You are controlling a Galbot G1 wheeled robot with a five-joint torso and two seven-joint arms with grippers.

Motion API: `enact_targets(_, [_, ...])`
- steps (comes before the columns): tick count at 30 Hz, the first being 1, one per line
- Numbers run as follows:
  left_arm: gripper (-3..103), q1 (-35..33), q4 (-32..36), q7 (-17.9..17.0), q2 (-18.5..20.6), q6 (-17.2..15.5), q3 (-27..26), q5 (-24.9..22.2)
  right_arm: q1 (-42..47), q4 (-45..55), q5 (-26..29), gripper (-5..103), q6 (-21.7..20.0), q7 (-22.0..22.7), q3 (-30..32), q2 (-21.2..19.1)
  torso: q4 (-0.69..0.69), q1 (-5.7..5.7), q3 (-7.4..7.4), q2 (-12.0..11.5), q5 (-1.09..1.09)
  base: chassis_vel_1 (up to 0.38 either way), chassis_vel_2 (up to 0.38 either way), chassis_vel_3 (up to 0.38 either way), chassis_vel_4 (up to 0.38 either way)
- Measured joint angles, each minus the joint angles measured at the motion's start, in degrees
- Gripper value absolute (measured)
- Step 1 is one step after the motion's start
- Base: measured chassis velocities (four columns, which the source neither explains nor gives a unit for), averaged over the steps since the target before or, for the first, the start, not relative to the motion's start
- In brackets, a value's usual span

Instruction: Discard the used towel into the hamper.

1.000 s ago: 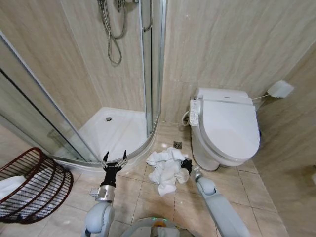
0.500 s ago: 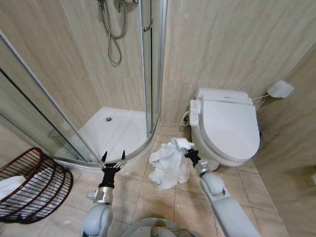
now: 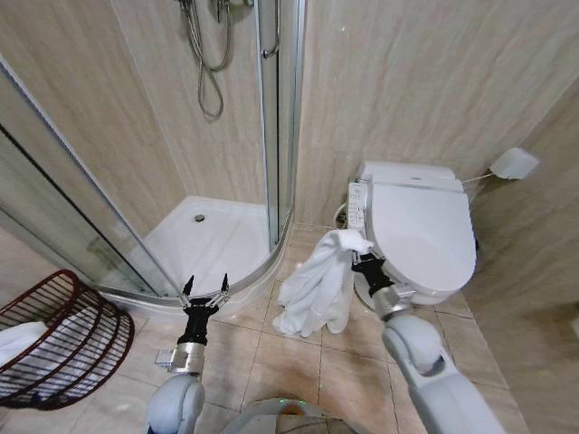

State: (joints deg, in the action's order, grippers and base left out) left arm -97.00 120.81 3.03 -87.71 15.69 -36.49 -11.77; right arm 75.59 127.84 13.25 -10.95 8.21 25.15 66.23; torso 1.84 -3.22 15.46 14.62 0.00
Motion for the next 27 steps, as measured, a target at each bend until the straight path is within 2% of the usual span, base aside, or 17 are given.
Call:
enact_targets(3, [100, -0.83, 0.17, -0.09, 0.65, 0.27, 0.05, -0.16, 2.47, 3.45, 0.46, 9, -0.39, 0.2, 2.0, 1.03, 0.0, 0.0, 0.0, 0.0, 0.0, 0.0, 0.0, 0.0, 0.0])
enact_targets(11, [100, -0.33, 0.1, -0.01, 1.91, 0.19, 0.01, -0.95, 4.4, 7.44, 1.17, 9, -1.9, 0.33, 2.93, 0.83, 0.0, 0.0, 0.0, 0.0, 0.0, 0.0, 0.0, 0.0, 0.0])
enact_targets(27, [100, -0.13, -0.09, -0.01, 1.95, -0.83, -0.11, -1.17, 5.34, 7.36, -0.43, 9, -1.79, -0.03, 2.02, 1.76, 0.0, 0.0, 0.0, 0.0, 0.0, 0.0, 0.0, 0.0, 0.0])
